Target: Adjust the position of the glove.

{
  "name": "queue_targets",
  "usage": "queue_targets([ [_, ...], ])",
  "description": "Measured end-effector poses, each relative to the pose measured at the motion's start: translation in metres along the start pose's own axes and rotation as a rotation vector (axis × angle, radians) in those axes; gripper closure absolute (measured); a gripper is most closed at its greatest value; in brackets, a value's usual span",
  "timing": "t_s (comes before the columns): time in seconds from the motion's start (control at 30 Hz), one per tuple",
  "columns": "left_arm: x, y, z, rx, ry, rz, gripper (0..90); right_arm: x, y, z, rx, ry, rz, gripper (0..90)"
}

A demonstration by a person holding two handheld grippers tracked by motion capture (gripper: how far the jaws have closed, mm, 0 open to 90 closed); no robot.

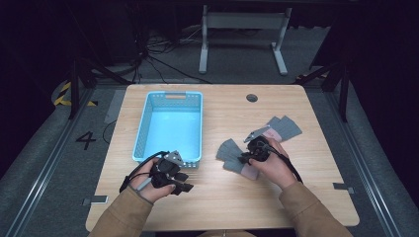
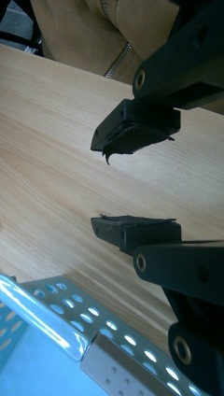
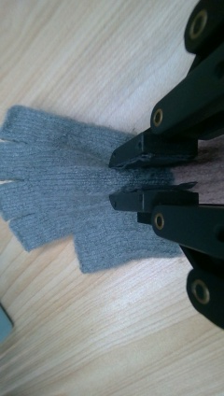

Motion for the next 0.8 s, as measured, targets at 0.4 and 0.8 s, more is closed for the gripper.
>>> queue_targets([
  [0.4,0.009,-0.003,-0.001,-0.014,-0.021,0.004,57.6,-0.005,0.036,0.004,0.030,0.026,0.083,78.2],
  [0.8,0.019,-0.008,-0.001,-0.031,-0.048,-0.004,57.5,-0.015,0.057,-0.009,0.076,0.112,0.093,78.1],
])
Point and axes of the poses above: each handheld gripper's, and its own axes: y roughly backward along the jaws, x roughly out of its top, z roughly to its right, the point moved 3 cm from there along -y, roughly forward along the jaws, and after that the axes turned 6 degrees about -x, right-handed, at the moved point
